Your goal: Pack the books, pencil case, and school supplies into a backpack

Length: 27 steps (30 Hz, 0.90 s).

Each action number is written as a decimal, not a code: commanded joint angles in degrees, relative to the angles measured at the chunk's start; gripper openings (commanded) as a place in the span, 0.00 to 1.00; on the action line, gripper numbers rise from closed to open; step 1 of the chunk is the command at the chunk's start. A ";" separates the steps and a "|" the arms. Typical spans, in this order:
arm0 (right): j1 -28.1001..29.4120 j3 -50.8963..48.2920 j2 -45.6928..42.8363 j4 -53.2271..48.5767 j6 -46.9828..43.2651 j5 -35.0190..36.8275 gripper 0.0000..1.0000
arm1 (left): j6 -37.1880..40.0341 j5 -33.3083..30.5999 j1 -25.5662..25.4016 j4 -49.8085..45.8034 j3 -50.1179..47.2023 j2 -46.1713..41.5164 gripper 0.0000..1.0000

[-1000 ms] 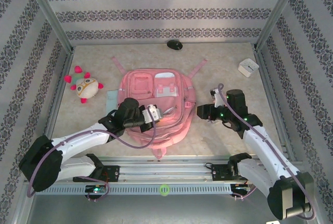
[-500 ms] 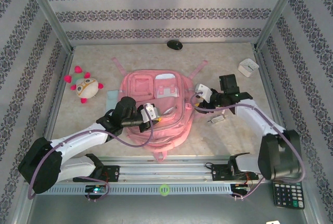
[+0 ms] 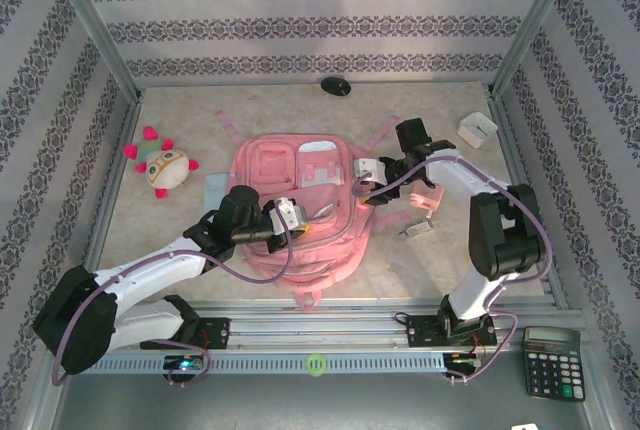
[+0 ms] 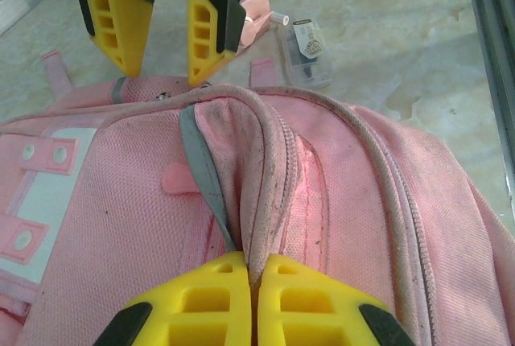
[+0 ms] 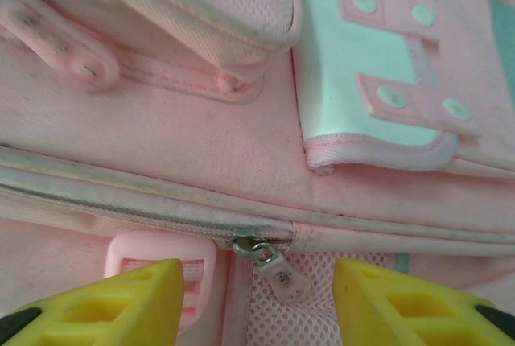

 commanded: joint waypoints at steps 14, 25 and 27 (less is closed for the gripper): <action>2.57 12.77 12.25 -16.16 -4.16 -1.57 0.47 | 0.98 3.65 0.55 8.41 0.04 -2.70 0.00; 1.83 10.83 7.37 -19.18 -1.30 -2.09 0.09 | 0.76 -6.01 0.55 10.12 -0.96 -2.73 0.00; 1.81 10.19 6.19 -19.25 -0.68 -2.03 0.02 | 0.73 -7.27 0.58 10.41 -0.96 -2.89 0.00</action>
